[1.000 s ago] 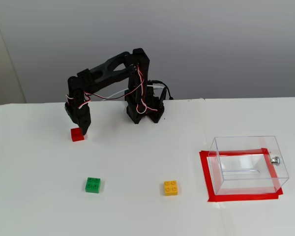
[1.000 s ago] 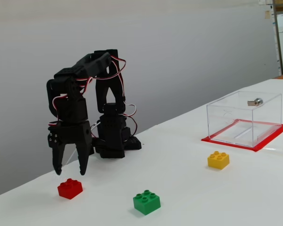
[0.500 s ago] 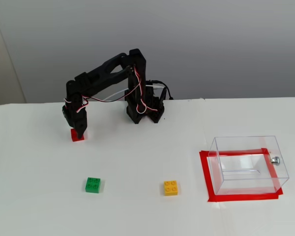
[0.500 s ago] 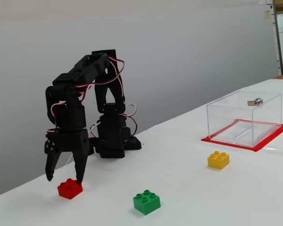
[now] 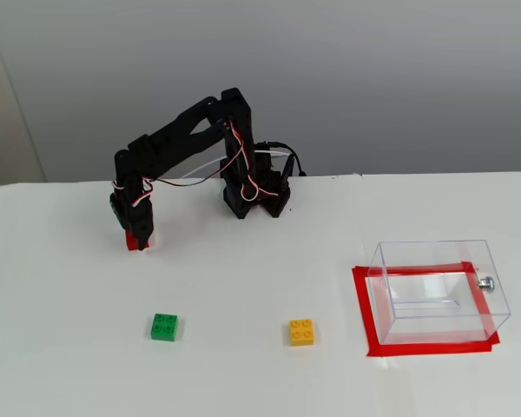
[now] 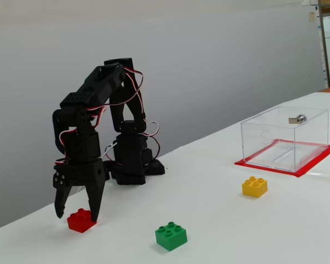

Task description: Pick the red lego brick and place it into the transparent box

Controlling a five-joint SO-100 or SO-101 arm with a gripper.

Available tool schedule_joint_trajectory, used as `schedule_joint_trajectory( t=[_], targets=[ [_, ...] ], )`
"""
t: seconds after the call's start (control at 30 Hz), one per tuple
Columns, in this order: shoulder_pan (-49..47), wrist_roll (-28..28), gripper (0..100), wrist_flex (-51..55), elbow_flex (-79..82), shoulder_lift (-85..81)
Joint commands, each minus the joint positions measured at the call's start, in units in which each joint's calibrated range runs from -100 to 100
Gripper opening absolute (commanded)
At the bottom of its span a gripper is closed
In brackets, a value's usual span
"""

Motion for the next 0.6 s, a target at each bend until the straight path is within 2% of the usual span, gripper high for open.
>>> schedule_joint_trajectory(
  t=[0.0,0.47,0.57],
  targets=[
    [-0.3,-0.22,34,-0.28,-0.25,0.35],
    [-0.37,-0.22,34,-0.28,-0.16,1.88],
    [-0.37,-0.22,27,-0.28,0.11,1.96]
  ],
)
